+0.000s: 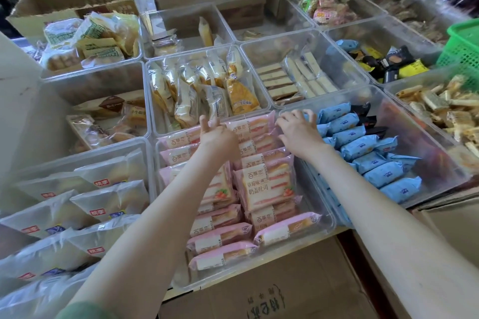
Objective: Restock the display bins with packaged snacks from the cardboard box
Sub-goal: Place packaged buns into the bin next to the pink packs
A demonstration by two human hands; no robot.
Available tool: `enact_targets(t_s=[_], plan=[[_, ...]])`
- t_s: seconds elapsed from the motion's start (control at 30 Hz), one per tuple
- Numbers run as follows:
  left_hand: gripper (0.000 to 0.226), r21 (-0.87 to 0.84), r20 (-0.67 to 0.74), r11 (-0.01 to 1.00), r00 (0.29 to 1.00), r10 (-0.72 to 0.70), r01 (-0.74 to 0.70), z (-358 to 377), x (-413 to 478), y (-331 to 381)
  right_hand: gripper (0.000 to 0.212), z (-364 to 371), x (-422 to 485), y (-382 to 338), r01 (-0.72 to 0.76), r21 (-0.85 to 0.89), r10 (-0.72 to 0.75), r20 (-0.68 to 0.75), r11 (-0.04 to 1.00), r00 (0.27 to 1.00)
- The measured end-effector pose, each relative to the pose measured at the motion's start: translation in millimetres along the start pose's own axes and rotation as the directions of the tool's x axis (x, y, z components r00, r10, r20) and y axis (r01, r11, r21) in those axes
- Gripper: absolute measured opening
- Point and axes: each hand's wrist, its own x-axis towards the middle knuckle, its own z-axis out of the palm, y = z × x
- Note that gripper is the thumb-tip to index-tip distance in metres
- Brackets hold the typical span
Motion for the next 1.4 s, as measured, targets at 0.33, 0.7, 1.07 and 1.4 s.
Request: enact_targets(t_s=[0.33,0.7,1.07,1.4], plan=[[0.024,-0.326,-0.45,0.945,0.876,-0.174,0.021,20,-2,-8,0.011,15,2,6,-0.077,0.242,0.167,-0.379,0.967,0.91],[0.05,-0.163,-0.692,0.986,0.711,-0.126,0.016,36,-39,20,0.071,7,-65,-13,0.1,0.294,-0.051,-0.17,0.951,0.984],[0.031,0.11,-0.356,0.993,0.93,0.087,-0.051,49,-43,23,0.109,17,-93,-30,0.272,-0.105,-0.243,0.228,0.957,0.943],[0.009,-0.203,-0.553,0.978,0.831,-0.068,-0.054,48,-32,8,0.103,28,-96,-29,0.224,-0.14,-0.232,-0.044,0.964,0.972]])
